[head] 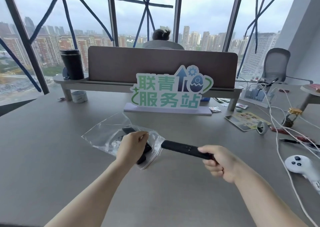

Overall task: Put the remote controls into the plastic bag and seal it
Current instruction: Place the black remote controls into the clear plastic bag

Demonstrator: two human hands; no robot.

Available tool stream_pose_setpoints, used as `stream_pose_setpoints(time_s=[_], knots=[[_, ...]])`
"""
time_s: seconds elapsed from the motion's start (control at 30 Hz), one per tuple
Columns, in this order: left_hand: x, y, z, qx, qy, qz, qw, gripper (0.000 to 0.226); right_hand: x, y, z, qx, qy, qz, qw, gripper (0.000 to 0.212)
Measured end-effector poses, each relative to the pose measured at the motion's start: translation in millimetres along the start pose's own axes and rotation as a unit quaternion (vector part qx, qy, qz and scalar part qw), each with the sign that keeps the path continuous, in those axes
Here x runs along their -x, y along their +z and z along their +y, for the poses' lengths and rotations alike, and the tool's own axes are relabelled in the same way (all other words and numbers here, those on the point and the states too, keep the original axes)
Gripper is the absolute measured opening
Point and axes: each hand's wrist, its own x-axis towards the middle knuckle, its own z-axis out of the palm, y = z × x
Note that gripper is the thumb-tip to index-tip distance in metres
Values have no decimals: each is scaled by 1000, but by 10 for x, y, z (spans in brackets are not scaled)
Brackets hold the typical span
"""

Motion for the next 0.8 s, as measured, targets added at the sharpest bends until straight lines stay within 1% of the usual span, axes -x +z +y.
stream_pose_setpoints(time_s=[0.07, 0.13, 0.17, 0.2, 0.27, 0.3, 0.33, 0.37, 0.4, 0.47, 0.5, 0.53, 0.57, 0.63, 0.67, 0.73, 0.8], knots=[[47, -17, 7, 0, 6, 2, 1000, 25, -76, 366, 51, 29, 9, -49, 998, 21], [87, -42, -32, 2, 12, 5, 1000, 24, -250, 741, 103, 3, -15, -79, 997, 16], [99, -60, -60, 3, 16, 6, 1000, 25, -358, 889, 140, -16, -31, -74, 997, 16], [107, -79, -96, 5, 21, 7, 1000, 25, -453, 1001, 171, -18, -49, -44, 998, 17], [114, -111, -181, 11, 28, 6, 1000, 26, -586, 1084, 228, 33, -95, 77, 992, 19], [120, -122, -227, 12, 29, 3, 999, 26, -631, 1067, 252, 68, -115, 142, 981, 20], [131, -131, -267, 10, 28, -3, 1000, 26, -674, 1029, 265, 99, -133, 189, 968, 20], [137, -131, -309, 3, 27, -14, 1000, 26, -715, 989, 264, 129, -152, 211, 957, 21], [143, -128, -339, -10, 27, -29, 999, 26, -739, 965, 243, 164, -168, 214, 948, 23], [170, -124, -372, -47, 26, -70, 996, 30, -820, 970, 171, 238, -181, 179, 937, 41], [188, -131, -379, -66, 24, -94, 993, 35, -887, 995, 136, 269, -180, 161, 932, 49], [203, -140, -392, -86, 23, -118, 989, 41, -951, 1028, 93, 294, -184, 153, 926, 51], [218, -152, -411, -109, 27, -140, 984, 47, -1007, 1060, 51, 314, -192, 159, 916, 45], [262, -187, -447, -167, 31, -168, 971, 57, -1090, 1096, -13, 343, -220, 205, 890, 23], [282, -217, -464, -198, 29, -172, 964, 62, -1107, 1095, -38, 348, -228, 227, 880, 20], [290, -317, -479, -237, 7, -170, 957, 71, -1071, 1073, -83, 343, -237, 248, 874, 20], [250, -485, -445, -238, -30, -142, 960, 71, -960, 1048, -150, 320, -241, 235, 886, 28]])
